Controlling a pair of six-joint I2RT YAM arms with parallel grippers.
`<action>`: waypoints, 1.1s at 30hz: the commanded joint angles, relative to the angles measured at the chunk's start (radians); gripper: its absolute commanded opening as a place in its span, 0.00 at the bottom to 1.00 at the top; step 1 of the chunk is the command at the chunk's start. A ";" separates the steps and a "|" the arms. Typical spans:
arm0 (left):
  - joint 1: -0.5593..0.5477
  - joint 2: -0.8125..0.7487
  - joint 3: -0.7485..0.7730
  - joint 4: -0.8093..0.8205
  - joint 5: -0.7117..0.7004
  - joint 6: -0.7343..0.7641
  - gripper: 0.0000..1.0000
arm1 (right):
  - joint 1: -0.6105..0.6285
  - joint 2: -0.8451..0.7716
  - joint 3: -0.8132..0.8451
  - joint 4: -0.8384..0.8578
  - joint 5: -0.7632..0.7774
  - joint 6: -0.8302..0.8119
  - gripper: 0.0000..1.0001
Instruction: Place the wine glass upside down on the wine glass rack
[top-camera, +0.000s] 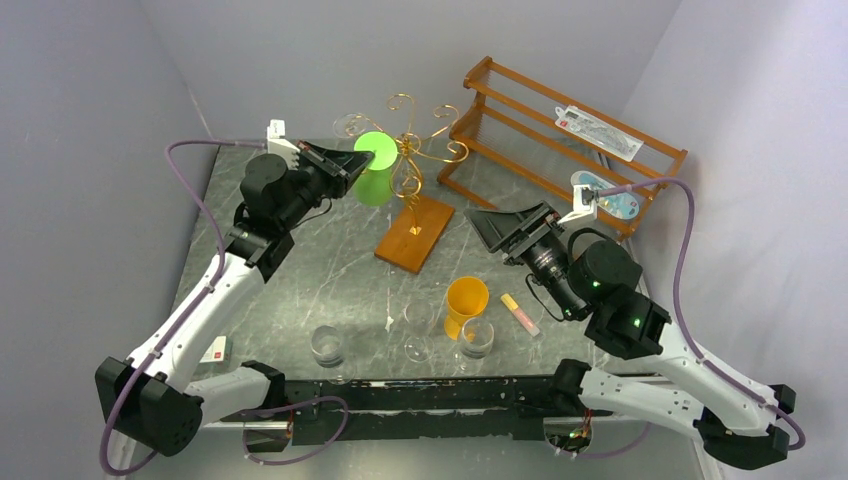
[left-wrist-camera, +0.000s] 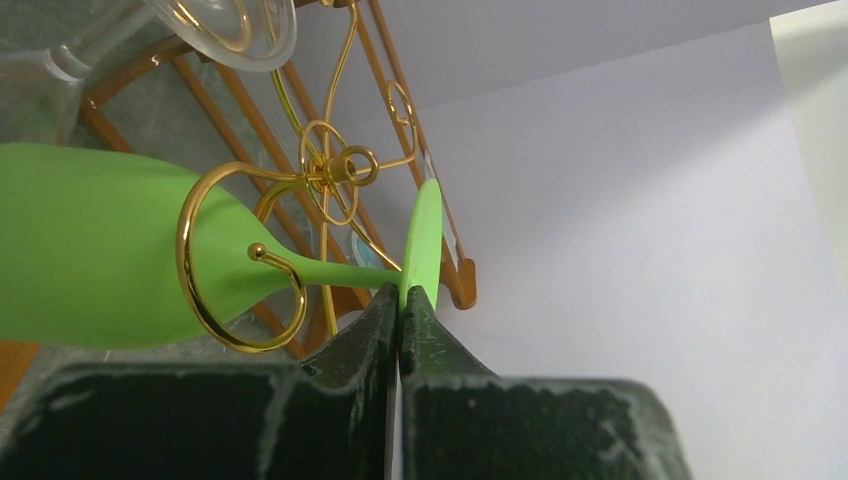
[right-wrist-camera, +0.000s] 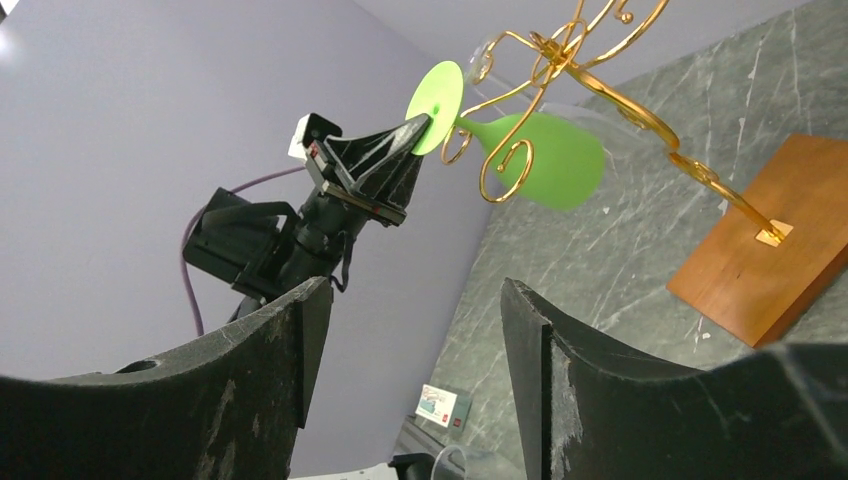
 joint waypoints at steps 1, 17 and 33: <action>0.002 -0.022 0.023 0.016 -0.033 0.037 0.05 | -0.004 -0.001 0.000 0.002 0.000 0.020 0.66; 0.008 0.031 -0.002 0.053 0.011 -0.016 0.05 | -0.004 -0.016 -0.011 0.001 0.002 0.032 0.66; 0.011 -0.116 -0.032 -0.071 -0.169 0.045 0.05 | -0.004 -0.004 -0.014 0.009 -0.013 0.037 0.66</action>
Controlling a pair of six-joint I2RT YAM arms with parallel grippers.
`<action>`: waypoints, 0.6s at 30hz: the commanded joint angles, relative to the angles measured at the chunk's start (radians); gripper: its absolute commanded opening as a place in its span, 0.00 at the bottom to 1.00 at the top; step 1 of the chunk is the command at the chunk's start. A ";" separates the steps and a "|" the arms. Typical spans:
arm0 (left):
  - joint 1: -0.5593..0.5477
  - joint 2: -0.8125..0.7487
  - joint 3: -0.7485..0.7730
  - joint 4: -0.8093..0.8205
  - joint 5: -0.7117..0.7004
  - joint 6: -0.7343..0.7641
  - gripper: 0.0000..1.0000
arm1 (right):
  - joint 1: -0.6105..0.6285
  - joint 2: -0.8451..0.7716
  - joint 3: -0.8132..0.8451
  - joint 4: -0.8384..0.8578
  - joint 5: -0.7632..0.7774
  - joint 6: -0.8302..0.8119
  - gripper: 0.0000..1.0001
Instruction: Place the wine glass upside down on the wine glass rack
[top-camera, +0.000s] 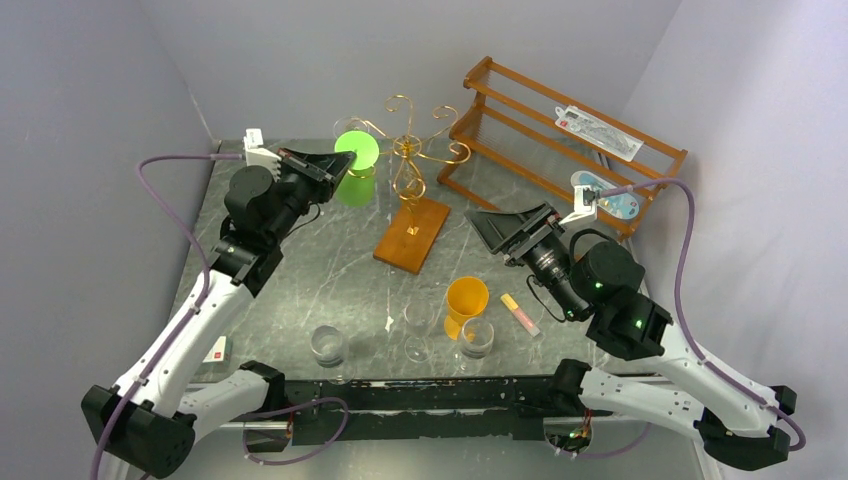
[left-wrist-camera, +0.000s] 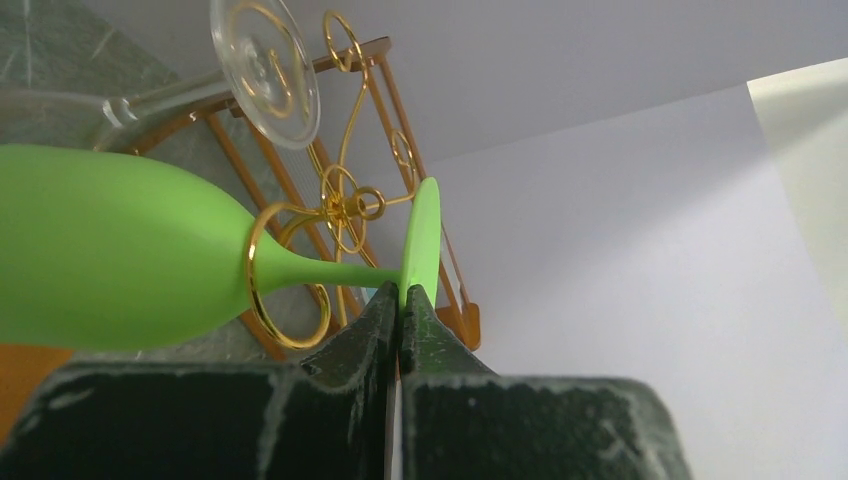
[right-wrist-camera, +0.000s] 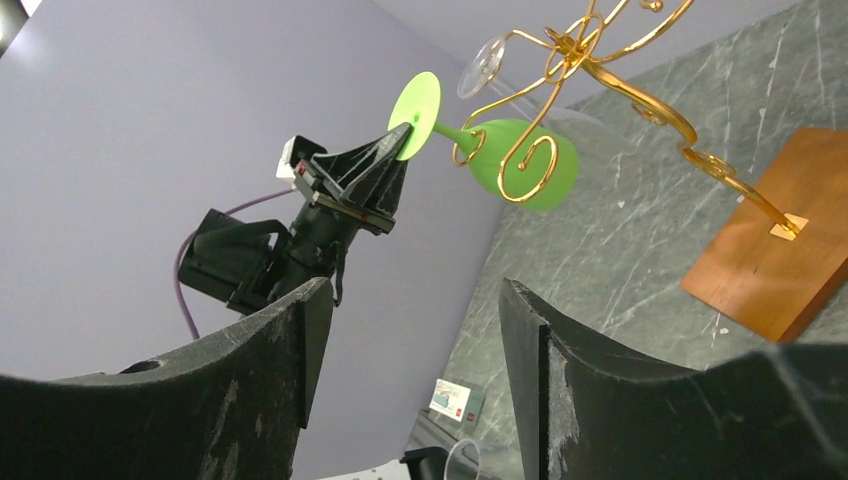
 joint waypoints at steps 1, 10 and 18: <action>0.004 -0.019 -0.007 -0.032 -0.035 0.041 0.05 | -0.004 0.000 -0.014 0.008 0.007 0.015 0.66; 0.004 -0.016 -0.051 -0.003 0.101 0.049 0.05 | -0.005 0.002 -0.015 0.005 0.005 0.020 0.65; 0.004 -0.003 -0.032 -0.042 0.165 0.092 0.08 | -0.005 0.009 -0.015 0.017 0.003 0.018 0.66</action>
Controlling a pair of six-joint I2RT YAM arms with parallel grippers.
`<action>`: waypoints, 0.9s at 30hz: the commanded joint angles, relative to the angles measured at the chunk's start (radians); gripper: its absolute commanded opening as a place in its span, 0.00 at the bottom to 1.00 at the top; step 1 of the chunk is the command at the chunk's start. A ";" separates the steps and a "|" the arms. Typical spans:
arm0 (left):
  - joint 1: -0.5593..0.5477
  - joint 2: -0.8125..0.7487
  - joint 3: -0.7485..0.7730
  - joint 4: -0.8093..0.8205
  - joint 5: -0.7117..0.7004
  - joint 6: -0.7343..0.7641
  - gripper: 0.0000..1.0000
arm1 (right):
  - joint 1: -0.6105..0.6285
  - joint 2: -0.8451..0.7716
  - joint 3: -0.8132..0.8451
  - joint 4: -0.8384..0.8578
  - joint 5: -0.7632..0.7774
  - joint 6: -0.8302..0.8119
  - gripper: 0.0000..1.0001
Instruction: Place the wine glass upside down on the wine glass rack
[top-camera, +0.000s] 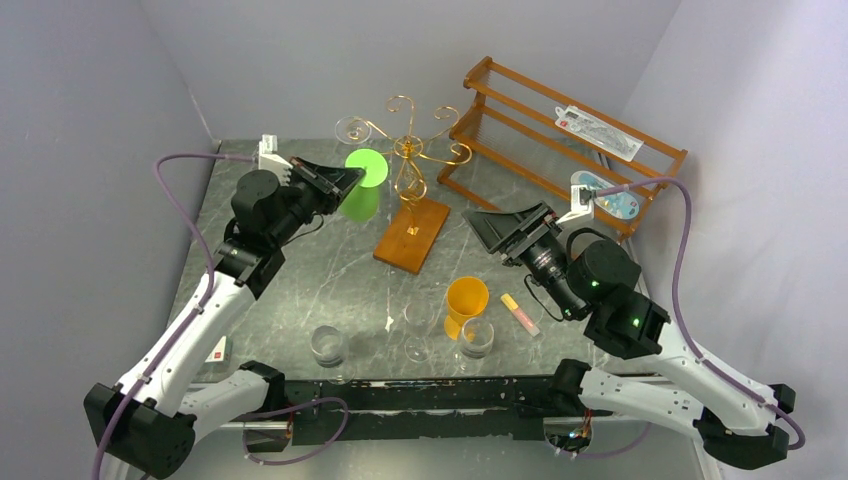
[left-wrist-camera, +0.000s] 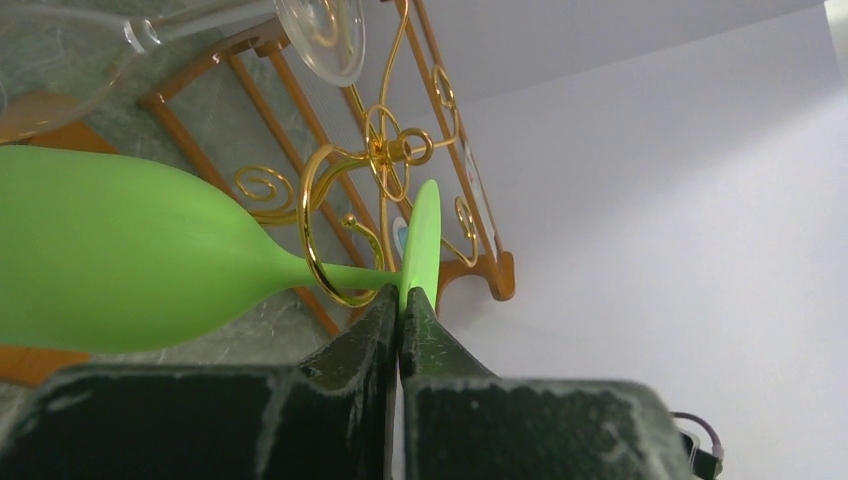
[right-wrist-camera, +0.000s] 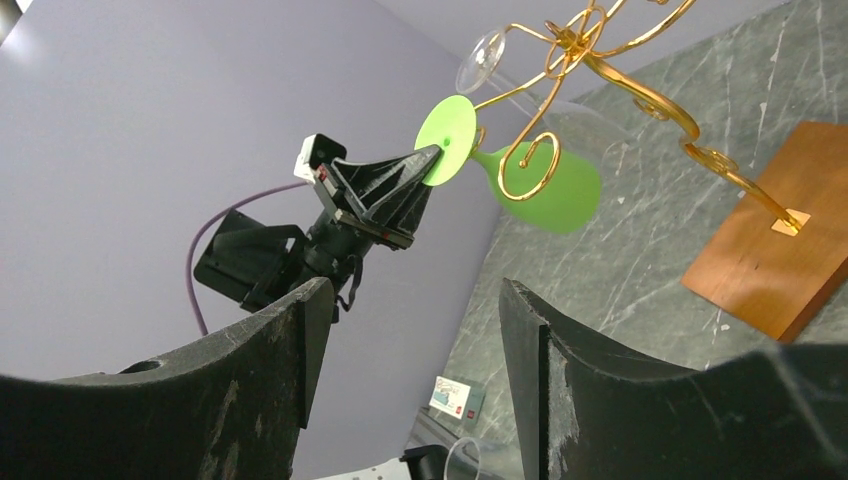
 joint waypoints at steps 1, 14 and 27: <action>0.004 0.010 0.015 -0.009 0.075 0.041 0.09 | -0.005 0.000 -0.015 0.016 0.005 0.010 0.66; 0.006 -0.004 0.041 -0.121 0.102 0.057 0.48 | -0.004 0.010 -0.003 -0.038 0.014 0.008 0.66; 0.006 -0.199 0.077 -0.358 0.076 0.358 0.90 | -0.005 0.026 0.087 -0.411 0.062 -0.160 0.77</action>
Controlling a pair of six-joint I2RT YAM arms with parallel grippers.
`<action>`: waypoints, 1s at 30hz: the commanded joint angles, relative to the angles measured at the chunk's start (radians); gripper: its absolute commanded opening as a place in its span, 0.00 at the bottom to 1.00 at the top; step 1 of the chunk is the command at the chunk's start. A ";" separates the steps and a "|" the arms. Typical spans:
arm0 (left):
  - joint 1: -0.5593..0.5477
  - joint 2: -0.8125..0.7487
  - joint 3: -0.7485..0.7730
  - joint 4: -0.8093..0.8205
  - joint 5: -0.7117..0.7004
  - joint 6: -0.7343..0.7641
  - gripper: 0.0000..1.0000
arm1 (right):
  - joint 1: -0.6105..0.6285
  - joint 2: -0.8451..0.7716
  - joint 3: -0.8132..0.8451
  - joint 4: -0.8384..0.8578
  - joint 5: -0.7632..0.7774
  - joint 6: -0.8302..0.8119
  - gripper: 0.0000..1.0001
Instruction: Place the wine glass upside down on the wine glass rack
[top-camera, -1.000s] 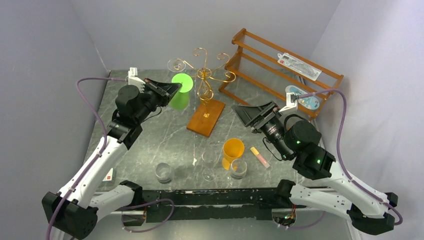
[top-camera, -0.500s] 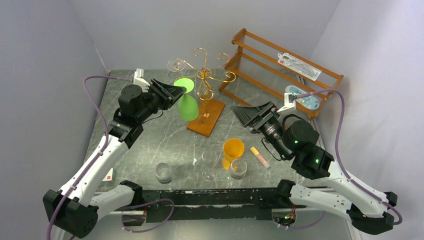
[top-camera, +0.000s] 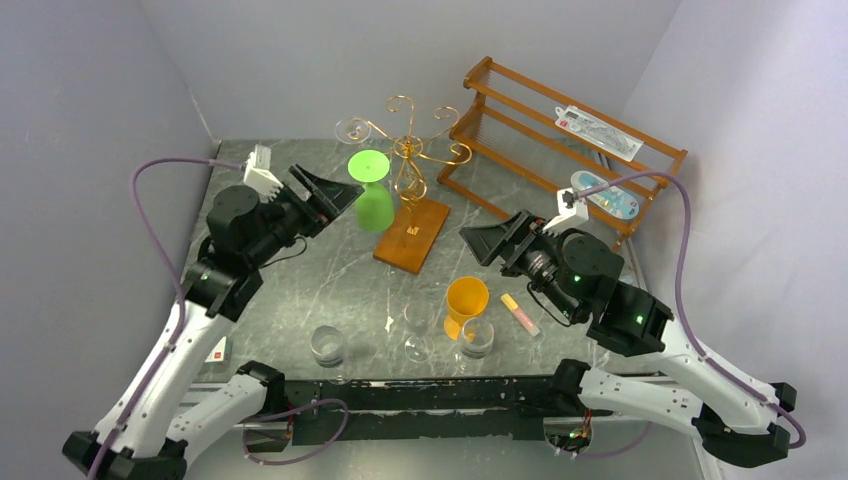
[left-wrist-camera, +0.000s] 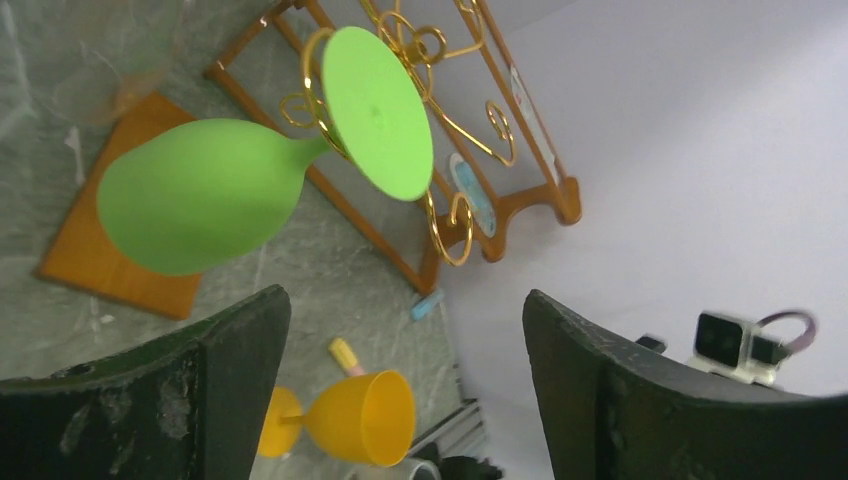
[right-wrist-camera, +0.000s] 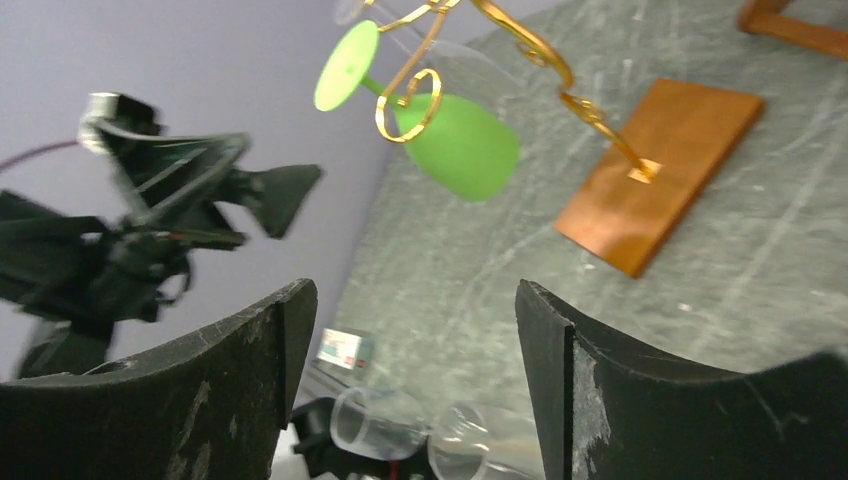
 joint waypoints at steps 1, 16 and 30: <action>0.005 -0.087 0.057 -0.139 0.001 0.231 0.91 | -0.005 0.009 0.063 -0.236 0.049 -0.101 0.77; 0.005 -0.200 -0.013 -0.189 0.179 0.561 0.85 | -0.004 0.269 0.063 -0.593 0.100 -0.033 0.73; 0.005 -0.134 -0.024 -0.119 0.209 0.502 0.82 | -0.004 0.410 -0.051 -0.550 0.082 0.003 0.33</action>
